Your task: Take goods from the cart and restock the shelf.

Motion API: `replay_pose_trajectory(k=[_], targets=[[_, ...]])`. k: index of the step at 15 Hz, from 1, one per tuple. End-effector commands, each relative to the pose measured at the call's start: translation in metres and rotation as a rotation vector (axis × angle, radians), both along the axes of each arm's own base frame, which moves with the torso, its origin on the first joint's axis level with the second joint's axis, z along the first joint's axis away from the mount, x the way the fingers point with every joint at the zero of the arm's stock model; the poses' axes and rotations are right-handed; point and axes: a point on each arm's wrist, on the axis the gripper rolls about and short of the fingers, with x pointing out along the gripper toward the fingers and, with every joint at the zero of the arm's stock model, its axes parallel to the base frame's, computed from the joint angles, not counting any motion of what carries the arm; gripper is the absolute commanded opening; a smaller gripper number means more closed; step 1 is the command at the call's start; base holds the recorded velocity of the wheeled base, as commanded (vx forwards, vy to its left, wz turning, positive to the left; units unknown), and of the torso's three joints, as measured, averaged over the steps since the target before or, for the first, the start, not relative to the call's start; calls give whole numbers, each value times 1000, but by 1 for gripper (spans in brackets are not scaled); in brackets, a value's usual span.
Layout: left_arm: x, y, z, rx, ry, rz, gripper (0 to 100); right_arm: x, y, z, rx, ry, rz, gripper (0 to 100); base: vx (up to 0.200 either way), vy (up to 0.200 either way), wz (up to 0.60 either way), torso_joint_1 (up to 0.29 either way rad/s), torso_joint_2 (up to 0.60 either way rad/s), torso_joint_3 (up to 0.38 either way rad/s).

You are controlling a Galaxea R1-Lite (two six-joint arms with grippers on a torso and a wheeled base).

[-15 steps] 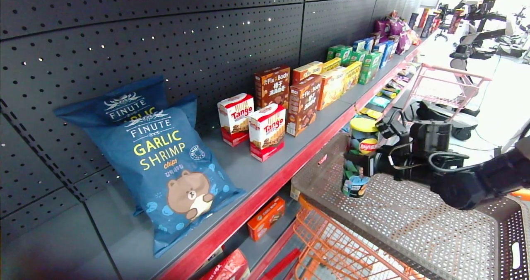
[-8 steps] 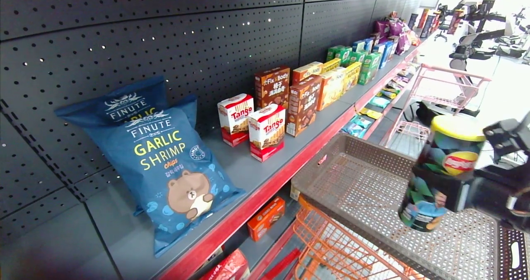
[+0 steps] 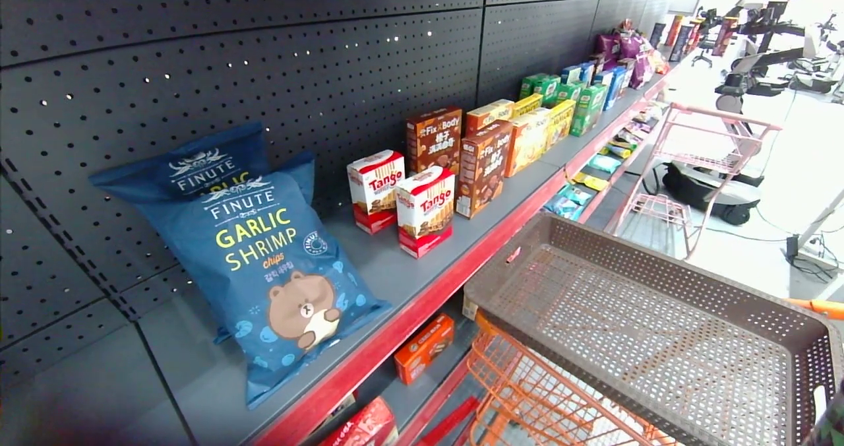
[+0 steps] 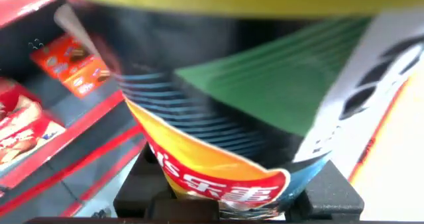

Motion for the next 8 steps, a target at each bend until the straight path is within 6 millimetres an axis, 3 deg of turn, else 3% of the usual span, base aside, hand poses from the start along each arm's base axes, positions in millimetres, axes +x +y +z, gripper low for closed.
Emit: replay_pose_trajectory(k=[1,8], targets=[[0,0,0,0,1,0,100,-36,-3,11,12,-162,12,0,0,0,600,-12,-2,2],[0,0,0,0,1,0,100,-44,-4,7,1,-204,6,0,0,0,600,1,1,0]])
